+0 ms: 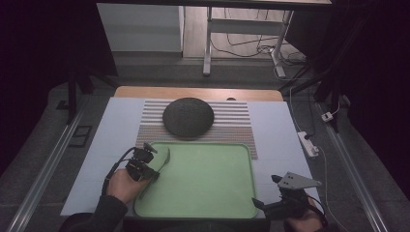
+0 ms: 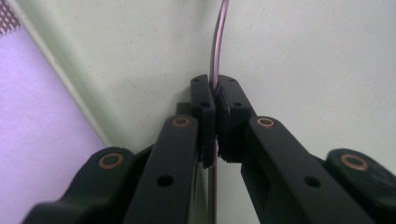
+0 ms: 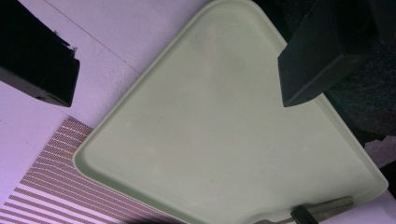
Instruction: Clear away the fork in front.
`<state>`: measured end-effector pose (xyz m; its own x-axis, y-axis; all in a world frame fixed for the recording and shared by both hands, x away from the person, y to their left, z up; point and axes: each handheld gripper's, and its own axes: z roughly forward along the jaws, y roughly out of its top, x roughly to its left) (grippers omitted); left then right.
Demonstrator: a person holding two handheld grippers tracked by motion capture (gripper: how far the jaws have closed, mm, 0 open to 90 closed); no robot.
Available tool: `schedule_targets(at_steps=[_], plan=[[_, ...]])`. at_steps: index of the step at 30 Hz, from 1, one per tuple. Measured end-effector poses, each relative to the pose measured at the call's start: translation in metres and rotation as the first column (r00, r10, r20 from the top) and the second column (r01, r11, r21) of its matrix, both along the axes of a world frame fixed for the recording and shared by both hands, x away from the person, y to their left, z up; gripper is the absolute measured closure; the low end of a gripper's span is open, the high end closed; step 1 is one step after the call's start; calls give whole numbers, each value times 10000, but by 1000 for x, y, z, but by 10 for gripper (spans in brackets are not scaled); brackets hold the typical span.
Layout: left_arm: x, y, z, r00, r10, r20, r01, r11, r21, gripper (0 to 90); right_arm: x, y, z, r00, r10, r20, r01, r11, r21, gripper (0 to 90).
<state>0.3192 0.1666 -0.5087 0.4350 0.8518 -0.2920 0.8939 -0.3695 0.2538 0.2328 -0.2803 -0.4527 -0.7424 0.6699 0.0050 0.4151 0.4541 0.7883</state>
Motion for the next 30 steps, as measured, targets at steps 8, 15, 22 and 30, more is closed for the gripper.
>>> schedule_targets(at_steps=[8,15,22,30], plan=[[2,7,12,9971,-52,763,87,9989,-453,757,0,0,0,10000,30,-24,-30,10000,-24,0],[18,3,22,9840,-536,1702,664,9953,-704,885,0,2,0,10000,46,-9,-46,9999,-113,0],[36,-1,12,9832,-416,1778,494,9980,-399,886,1,2,-1,10000,40,-45,-41,9999,-134,0],[38,-5,6,9829,-647,1725,791,9938,-777,886,1,2,-1,9999,64,-86,-65,9999,-125,0]])
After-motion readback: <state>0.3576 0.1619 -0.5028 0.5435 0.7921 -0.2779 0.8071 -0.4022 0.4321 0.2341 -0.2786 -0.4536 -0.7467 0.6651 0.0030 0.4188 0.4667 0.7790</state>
